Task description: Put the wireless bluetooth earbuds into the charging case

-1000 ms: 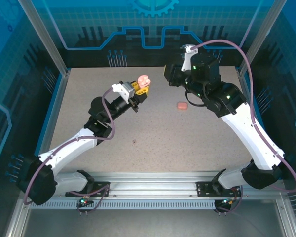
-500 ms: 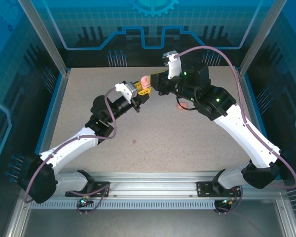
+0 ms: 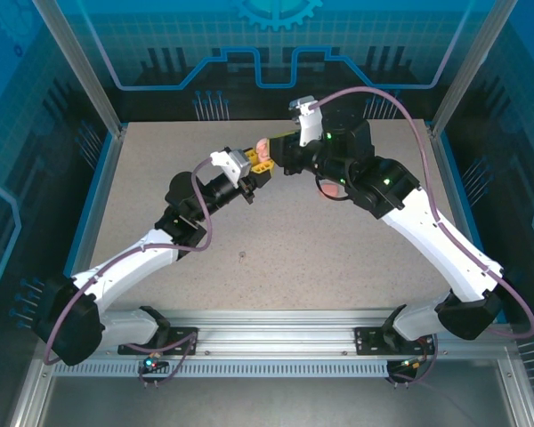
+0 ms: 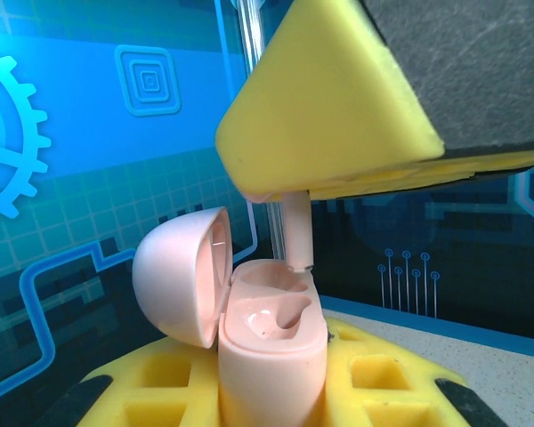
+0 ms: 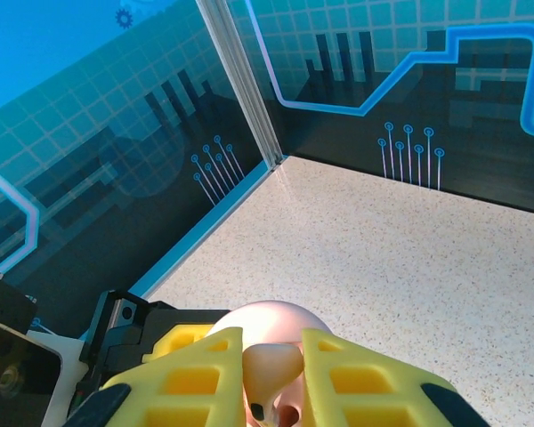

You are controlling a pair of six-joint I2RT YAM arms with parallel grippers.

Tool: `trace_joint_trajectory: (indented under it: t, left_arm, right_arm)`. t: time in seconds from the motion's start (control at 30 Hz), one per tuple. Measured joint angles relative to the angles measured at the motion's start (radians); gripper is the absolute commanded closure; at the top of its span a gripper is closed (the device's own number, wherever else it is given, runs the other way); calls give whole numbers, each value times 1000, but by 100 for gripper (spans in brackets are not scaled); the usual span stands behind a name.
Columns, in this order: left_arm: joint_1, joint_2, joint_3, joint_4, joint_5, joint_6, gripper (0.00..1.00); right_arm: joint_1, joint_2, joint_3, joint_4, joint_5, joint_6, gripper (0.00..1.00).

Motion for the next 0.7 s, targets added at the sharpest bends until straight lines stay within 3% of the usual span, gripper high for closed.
trace_joint_trajectory:
  t: [0.7]
  left_arm:
    - [-3,0,1,-28,0,5,100]
  right_arm:
    - [-28,-9,-60,22,-36,0,83]
